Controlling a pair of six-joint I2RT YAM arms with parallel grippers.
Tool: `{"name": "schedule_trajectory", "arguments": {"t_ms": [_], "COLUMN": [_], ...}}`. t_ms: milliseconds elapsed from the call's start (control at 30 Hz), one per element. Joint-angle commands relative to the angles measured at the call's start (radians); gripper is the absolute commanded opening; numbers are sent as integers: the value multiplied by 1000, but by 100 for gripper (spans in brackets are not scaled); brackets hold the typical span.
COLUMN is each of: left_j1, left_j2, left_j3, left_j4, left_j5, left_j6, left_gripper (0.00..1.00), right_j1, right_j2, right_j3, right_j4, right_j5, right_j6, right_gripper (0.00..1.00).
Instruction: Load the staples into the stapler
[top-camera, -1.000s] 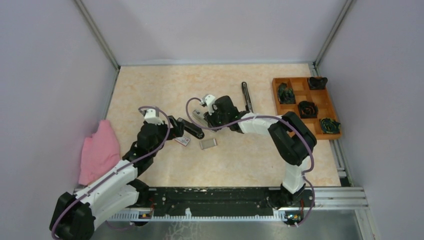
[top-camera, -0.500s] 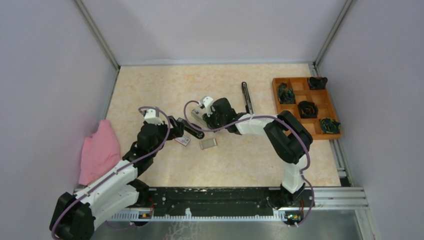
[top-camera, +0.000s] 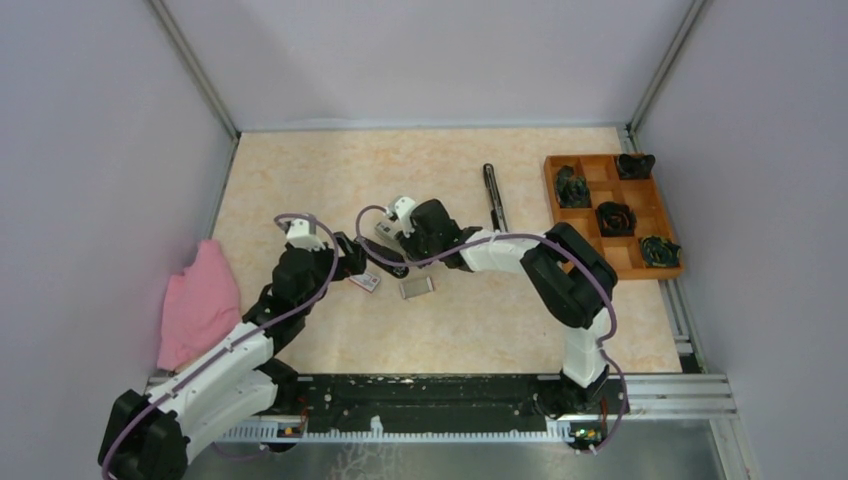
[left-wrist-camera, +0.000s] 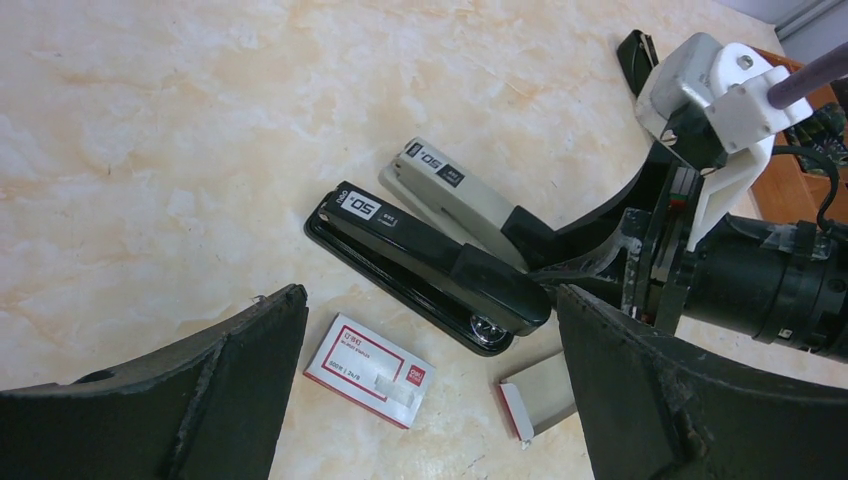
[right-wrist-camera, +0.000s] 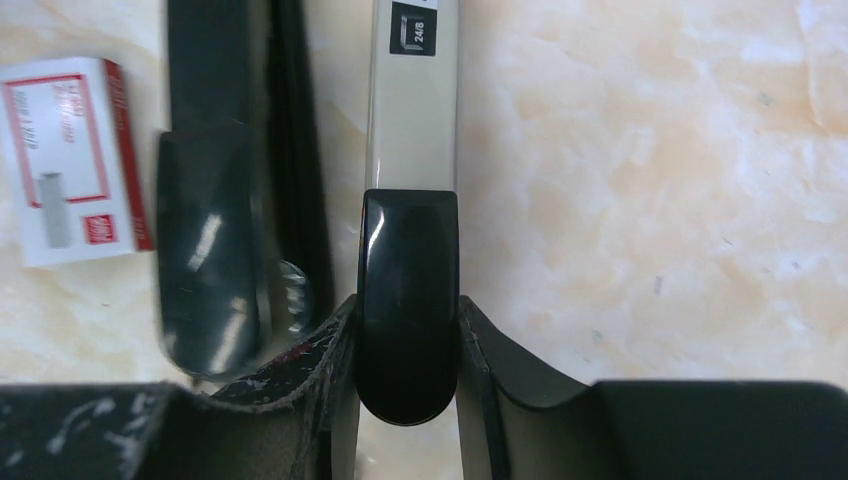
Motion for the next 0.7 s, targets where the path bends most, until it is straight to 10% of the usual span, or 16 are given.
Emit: {"name": "schedule_trajectory", "arguments": {"t_ms": [0,667], "left_j1": [4,5], "left_j2": [-44,-165], "left_j3": [19,138], "left_j4": [-39,-312], "left_j5": [-32,-102], "left_j6": [-40,-204], "left_gripper": [99,99], "right_j1": [75,196], "right_j2": [48,-17], "right_j3": [86,145], "right_j4": [-101,-29], "right_j5": [-9,119], "right_j6": [47,203], "right_gripper": [10,44]}}
